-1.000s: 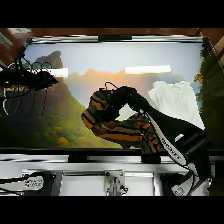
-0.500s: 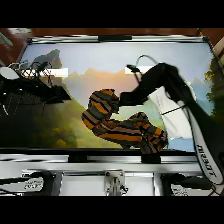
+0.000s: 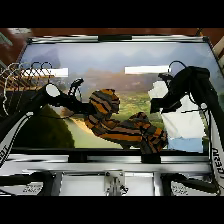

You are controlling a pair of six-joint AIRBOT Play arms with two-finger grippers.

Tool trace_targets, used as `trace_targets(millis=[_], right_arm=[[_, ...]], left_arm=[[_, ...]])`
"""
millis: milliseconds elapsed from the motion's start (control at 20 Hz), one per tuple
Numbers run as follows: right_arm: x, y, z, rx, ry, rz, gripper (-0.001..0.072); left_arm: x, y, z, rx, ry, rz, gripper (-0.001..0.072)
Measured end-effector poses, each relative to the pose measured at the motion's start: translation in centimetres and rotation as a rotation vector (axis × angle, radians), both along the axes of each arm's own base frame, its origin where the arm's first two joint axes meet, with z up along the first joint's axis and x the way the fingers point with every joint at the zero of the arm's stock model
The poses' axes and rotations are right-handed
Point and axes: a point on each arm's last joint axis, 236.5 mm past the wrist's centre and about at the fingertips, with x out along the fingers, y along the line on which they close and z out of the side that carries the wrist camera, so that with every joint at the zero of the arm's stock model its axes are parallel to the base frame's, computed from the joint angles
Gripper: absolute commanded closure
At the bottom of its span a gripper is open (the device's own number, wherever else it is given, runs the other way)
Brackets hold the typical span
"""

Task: Fold the shirts.

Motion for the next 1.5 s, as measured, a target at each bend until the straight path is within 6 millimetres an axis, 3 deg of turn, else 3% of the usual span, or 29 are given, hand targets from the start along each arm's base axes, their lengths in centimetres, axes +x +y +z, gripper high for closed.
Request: trace_targets(millis=[100, 150, 200, 350, 450, 500, 550, 600, 700, 800, 950, 1050, 1150, 1250, 1350, 1450, 1500], right_arm=[[-0.7, 0.0, -1.4, 0.009, 0.023, -0.003, 0.0086], [-0.8, 0.0, -2.0, 0.013, 0.027, -0.01, 0.0086], [-0.9, 0.1, -2.7, 0.021, 0.036, -0.017, 0.0086], [-0.2, 1.9, -4.5, 0.096, 0.036, -0.052, 0.0086], [1.0, 3.4, -5.6, 0.159, 0.021, -0.091, 0.0088], [1.5, 4.2, -6.2, 0.183, 0.019, -0.105, 0.015], [1.6, 4.9, -6.8, 0.199, 0.028, -0.111, 0.0461], [1.6, 5.5, -7.3, 0.21, 0.035, -0.113, 0.0655], [1.7, 6.6, -7.7, 0.226, 0.043, -0.118, 0.0659], [3.0, 7.4, -6.6, 0.242, -0.003, -0.111, 0.0659], [7.8, 7.9, -0.6, 0.277, -0.222, -0.086, 0.066], [12.2, 7.7, 7.2, 0.297, -0.477, -0.071, 0.066], [15.1, 6.7, 16.2, 0.284, -0.739, -0.057, 0.066], [15.5, 5.5, 24.6, 0.257, -0.954, -0.041, 0.0659], [14.2, 4.5, 30.3, 0.224, -1.081, -0.026, 0.066], [12.0, 4.0, 32.4, 0.201, -1.094, -0.008, 0.066], [10.9, 4.0, 32.0, 0.198, -1.049, -0.008, 0.0659]], left_arm=[[1.0, -0.6, -0.3, 0.001, -0.029, 0.009, 0.0481], [1.4, -0.8, -0.4, 0.001, -0.038, 0.011, 0.0606], [1.8, -1.0, -0.4, 0.0, -0.045, 0.012, 0.0666], [2.9, -0.8, 0.7, -0.007, -0.071, 0.005, 0.0666], [4.0, 0.3, 2.3, -0.009, -0.091, 0.002, 0.0667], [4.6, 1.1, 3.4, -0.013, -0.106, 0.009, 0.0667], [5.4, 2.1, 4.9, -0.017, -0.13, 0.023, 0.0666], [6.0, 3.2, 6.2, -0.018, -0.15, 0.036, 0.0667], [7.0, 5.5, 9.2, -0.024, -0.199, 0.069, 0.0667], [7.5, 7.7, 12.1, -0.024, -0.245, 0.096, 0.0666], [7.6, 9.7, 16.9, -0.028, -0.342, 0.125, 0.0666], [7.4, 10.4, 20.6, -0.033, -0.427, 0.14, 0.0667], [7.1, 10.9, 24.7, -0.04, -0.534, 0.159, 0.0666], [6.4, 11.3, 29.6, -0.052, -0.665, 0.187, 0.0667], [5.4, 11.9, 33.8, -0.061, -0.78, 0.219, 0.0666], [4.0, 12.6, 36.2, -0.062, -0.829, 0.251, 0.0667], [3.3, 12.7, 36.3, -0.06, -0.819, 0.258, 0.0667]])
